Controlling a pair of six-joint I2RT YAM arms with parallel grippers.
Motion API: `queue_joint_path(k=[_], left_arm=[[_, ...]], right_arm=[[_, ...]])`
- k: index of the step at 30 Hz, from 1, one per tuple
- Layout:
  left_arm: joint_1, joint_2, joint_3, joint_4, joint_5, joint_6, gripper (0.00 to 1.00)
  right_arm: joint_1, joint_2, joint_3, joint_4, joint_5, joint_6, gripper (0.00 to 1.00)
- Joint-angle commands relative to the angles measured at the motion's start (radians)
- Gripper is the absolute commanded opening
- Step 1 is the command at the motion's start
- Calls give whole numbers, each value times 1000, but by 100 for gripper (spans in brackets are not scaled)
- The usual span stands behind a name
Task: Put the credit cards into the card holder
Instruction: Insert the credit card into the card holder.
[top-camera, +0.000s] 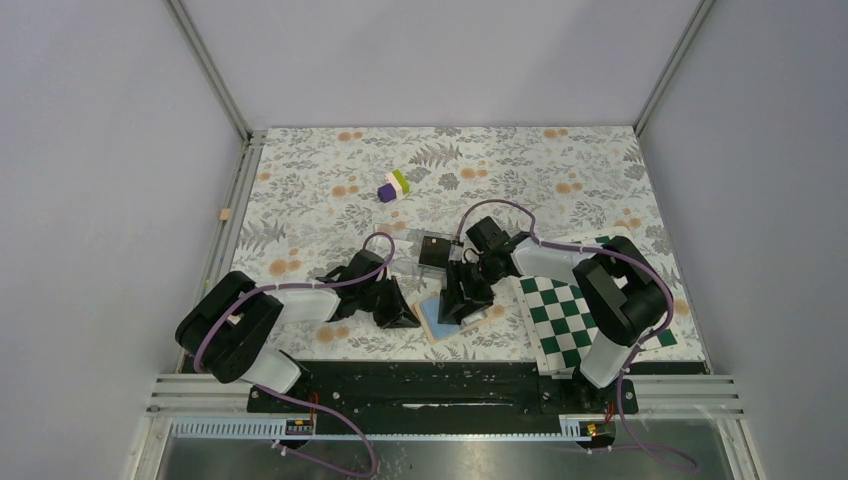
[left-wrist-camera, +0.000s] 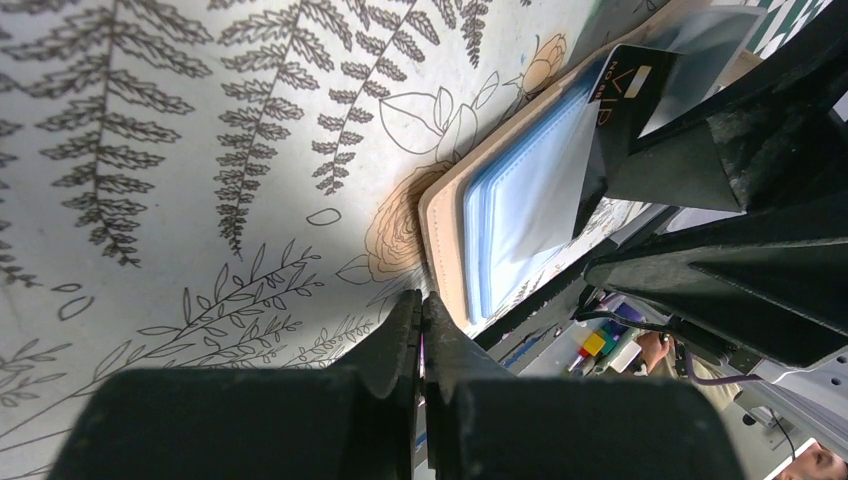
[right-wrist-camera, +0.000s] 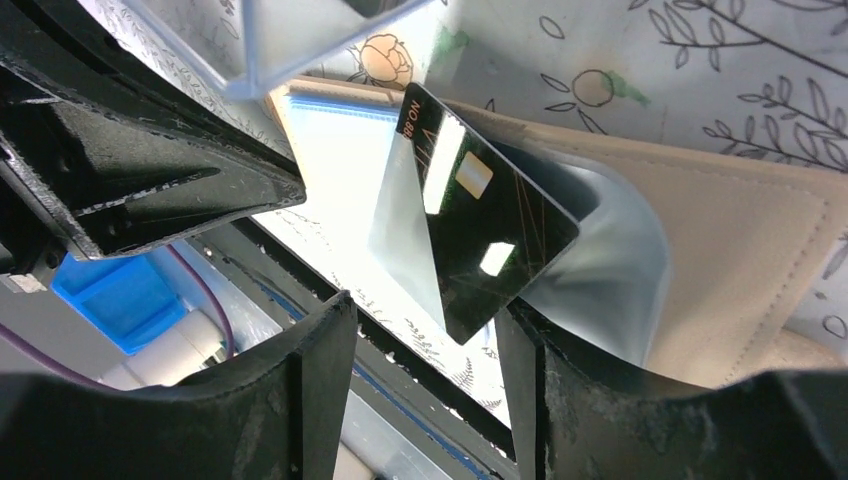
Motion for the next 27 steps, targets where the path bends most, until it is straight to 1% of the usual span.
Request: queue_joint_path(k=[1,6,9,13,18,21,25,27], left_arm=[[-4,22,10,-37,-41,33,0],[-4,20,7,-37,-44,32,0],[-3,20,6,-39,-45,31,0],[-3,20,6,-40,-45,31,0],[-3,24,10,-45,-49,32,0],[-3,29,12,-47,-48,32,0],[-4,31,14,-50,-49,32,0],[-4,33,15,-49,-49,31,0]], right_arm=[[14,-54,1,-60,82,-19,61],[4,-111,-22,-69,154,15,70],[-13,-117,-23,-58,161,32,71],[-52,-97,-21,-21,121,49,71],[-80,-50,3,13,73,49,67],[-89,-30,24,6,85,44,65],[-92,-17,57,-28,141,7,64],[-91,-2,71,-35,141,-6,62]])
